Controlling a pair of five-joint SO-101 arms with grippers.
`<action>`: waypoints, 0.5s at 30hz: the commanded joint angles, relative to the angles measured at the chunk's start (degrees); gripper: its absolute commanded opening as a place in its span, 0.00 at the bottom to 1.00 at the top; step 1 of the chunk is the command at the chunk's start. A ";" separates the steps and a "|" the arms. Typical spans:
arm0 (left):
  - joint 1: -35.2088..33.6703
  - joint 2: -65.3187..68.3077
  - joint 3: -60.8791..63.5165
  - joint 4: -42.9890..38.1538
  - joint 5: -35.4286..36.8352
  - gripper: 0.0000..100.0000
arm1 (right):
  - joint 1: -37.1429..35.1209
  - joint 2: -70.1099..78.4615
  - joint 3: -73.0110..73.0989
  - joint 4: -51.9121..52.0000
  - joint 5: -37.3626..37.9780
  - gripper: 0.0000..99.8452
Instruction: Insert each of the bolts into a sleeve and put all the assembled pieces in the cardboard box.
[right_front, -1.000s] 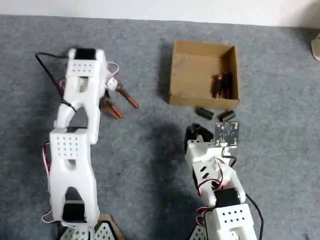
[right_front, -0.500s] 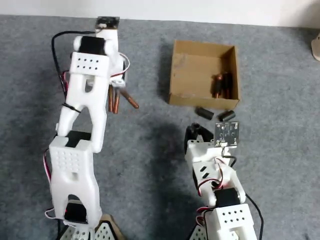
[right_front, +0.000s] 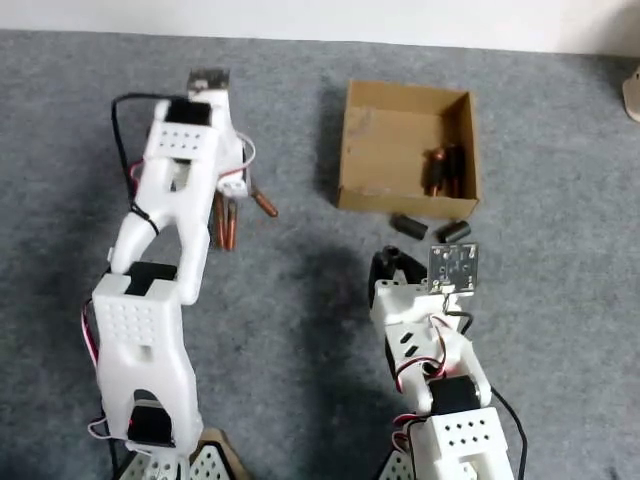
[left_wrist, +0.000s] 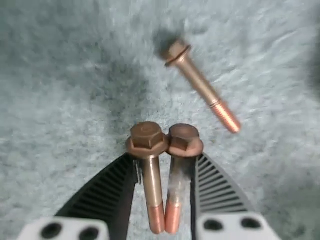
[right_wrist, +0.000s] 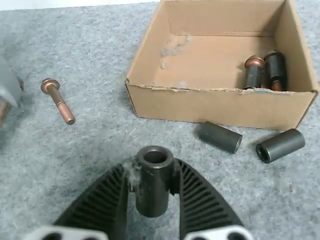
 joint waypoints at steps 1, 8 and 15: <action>-0.92 -4.26 4.35 -5.54 0.62 0.00 | 0.57 -1.01 6.81 -1.45 0.79 0.00; -0.84 -3.82 4.70 -6.24 -4.40 0.00 | 0.57 -0.92 6.81 -1.45 0.79 0.00; -4.62 -4.18 4.26 -6.24 -4.40 0.00 | 0.57 -0.92 6.81 -1.45 0.79 0.00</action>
